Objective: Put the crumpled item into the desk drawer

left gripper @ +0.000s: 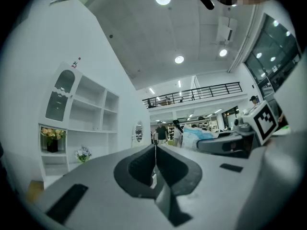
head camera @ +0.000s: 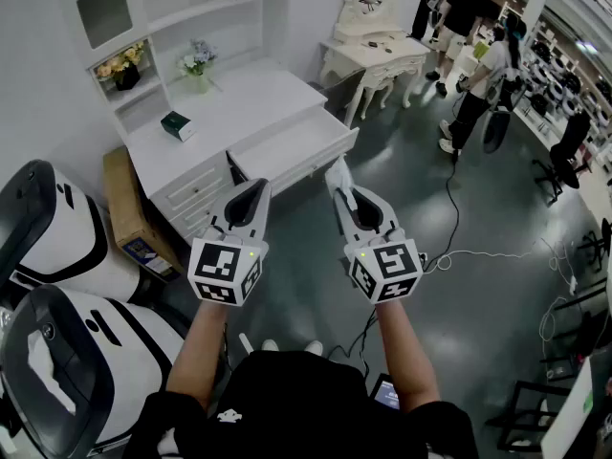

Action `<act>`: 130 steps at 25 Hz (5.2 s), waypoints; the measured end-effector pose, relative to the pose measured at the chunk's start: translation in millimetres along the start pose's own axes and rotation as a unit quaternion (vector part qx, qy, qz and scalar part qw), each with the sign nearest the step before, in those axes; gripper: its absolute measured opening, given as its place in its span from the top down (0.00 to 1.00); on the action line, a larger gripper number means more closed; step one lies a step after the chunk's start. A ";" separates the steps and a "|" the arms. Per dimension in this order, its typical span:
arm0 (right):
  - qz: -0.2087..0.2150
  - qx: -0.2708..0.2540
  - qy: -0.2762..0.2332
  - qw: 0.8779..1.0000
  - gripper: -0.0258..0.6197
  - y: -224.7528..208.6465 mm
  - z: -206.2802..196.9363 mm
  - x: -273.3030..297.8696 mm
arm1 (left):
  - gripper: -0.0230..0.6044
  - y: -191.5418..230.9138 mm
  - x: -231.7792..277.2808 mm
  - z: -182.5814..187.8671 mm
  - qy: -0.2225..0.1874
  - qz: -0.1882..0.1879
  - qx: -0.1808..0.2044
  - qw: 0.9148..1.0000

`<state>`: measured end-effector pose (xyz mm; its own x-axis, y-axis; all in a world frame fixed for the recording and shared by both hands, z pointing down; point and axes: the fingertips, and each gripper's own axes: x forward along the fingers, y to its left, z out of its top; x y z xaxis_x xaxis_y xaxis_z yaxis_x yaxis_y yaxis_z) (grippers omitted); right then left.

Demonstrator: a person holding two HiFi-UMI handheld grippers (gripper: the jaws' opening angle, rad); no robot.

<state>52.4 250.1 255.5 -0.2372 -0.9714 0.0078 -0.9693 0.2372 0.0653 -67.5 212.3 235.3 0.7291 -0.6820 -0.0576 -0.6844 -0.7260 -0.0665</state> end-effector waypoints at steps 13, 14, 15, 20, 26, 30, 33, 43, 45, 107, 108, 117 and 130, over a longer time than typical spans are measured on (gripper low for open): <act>0.013 0.018 -0.002 1.000 0.87 -16.9 -10.7 -12.2 | 0.95 -22.5 8.0 -11.3 0.011 0.010 0.000 1.000; 0.014 0.017 -0.001 1.000 0.87 -18.4 -13.0 -14.0 | 0.95 -25.2 8.2 -13.0 0.012 0.012 -0.002 1.000; 0.016 0.016 0.000 1.000 0.87 -20.1 -15.2 -15.9 | 0.95 -28.1 8.3 -14.6 0.013 0.013 -0.003 1.000; 0.026 0.014 0.008 1.000 0.87 -22.0 -27.1 -25.7 | 0.95 -40.2 4.6 -23.1 0.019 0.016 -0.015 1.000; 0.032 -0.014 0.013 0.999 0.87 -26.8 -32.4 -26.6 | 0.95 -37.7 4.8 -33.2 0.033 0.035 -0.025 0.999; 0.037 -0.015 0.014 0.999 0.87 -30.9 -34.8 -22.5 | 0.95 -37.2 8.9 -34.4 0.032 0.039 -0.024 0.998; 0.042 -0.016 0.016 0.999 0.87 -31.2 -37.9 -14.8 | 0.95 -35.5 14.0 -37.3 0.032 0.041 -0.026 0.998; 0.051 -0.015 0.014 0.998 0.87 -47.8 -36.4 27.3 | 0.95 -18.8 52.5 -40.1 0.024 0.029 -0.029 0.999; 0.051 -0.013 0.014 0.999 0.87 -52.8 -37.4 39.4 | 0.95 -12.4 63.3 -40.8 0.024 0.027 -0.028 0.999; 0.111 -0.040 0.108 0.987 0.87 -159.0 -116.3 459.9 | 0.95 263.3 376.6 -157.1 0.080 0.004 -0.056 0.995; 0.115 -0.040 0.113 0.986 0.87 -161.4 -121.8 465.3 | 0.95 266.3 381.2 -161.9 0.082 0.008 -0.057 0.995; 0.155 -0.035 0.161 0.974 0.87 -167.2 -174.2 502.8 | 0.95 288.9 404.8 -214.3 0.116 0.039 -0.095 0.988; 0.202 -0.041 0.225 0.952 0.87 -157.3 -239.1 528.2 | 0.95 298.6 412.0 -277.9 0.169 0.061 -0.123 0.976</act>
<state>95.2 -302.3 488.0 -0.5194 -0.7109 0.4741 -0.7927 0.6081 0.0436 27.5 -309.9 468.5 0.6270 -0.7249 0.2854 -0.7771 -0.6077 0.1638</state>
